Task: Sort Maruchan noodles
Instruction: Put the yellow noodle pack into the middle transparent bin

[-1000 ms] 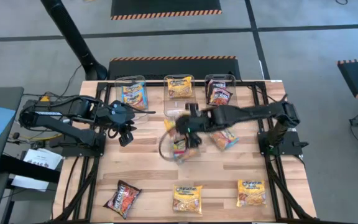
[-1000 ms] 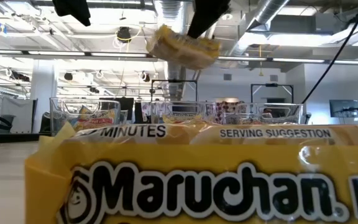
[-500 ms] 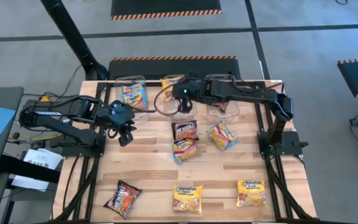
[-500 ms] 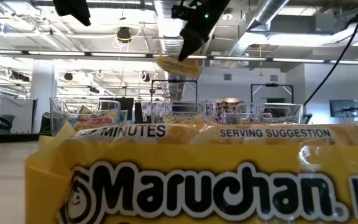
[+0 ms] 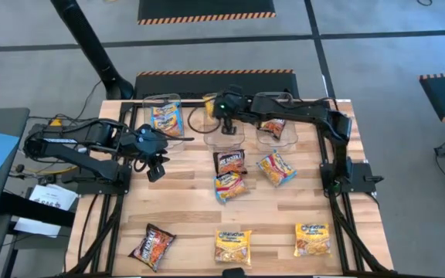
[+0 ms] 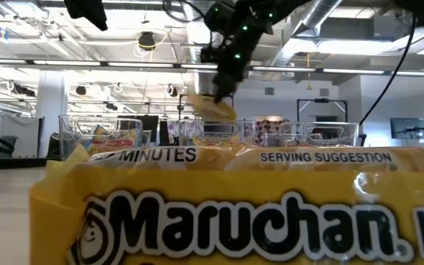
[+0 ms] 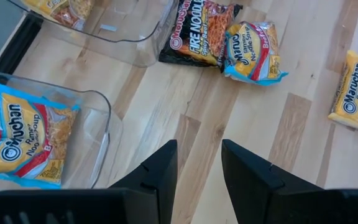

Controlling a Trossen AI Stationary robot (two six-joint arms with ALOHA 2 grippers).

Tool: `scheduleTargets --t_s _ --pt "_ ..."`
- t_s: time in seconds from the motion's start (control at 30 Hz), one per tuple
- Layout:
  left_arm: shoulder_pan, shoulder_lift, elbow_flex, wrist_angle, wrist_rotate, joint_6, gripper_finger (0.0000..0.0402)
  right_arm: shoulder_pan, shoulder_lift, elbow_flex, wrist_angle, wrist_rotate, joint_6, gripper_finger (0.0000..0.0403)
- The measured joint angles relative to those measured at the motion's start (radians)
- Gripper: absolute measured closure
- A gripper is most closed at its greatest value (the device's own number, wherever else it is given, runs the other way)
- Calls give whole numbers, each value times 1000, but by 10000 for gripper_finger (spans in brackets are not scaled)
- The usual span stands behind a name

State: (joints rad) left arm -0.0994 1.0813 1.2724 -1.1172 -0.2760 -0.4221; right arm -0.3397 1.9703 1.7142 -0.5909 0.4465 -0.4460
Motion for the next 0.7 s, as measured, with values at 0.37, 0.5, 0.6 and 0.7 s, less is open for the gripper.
scheduleTargets --t_s 0.37,0.5,0.6,0.7 --pt "0 0 0 0 0 0 290 -31 100 3 42 10 -15 398" --pt "0 0 0 0 0 0 290 -39 114 3 33 7 -9 398" --pt "0 0 0 0 0 0 290 -44 114 3 26 7 5 398" --pt "0 0 0 0 0 0 290 -44 114 3 25 0 11 397"
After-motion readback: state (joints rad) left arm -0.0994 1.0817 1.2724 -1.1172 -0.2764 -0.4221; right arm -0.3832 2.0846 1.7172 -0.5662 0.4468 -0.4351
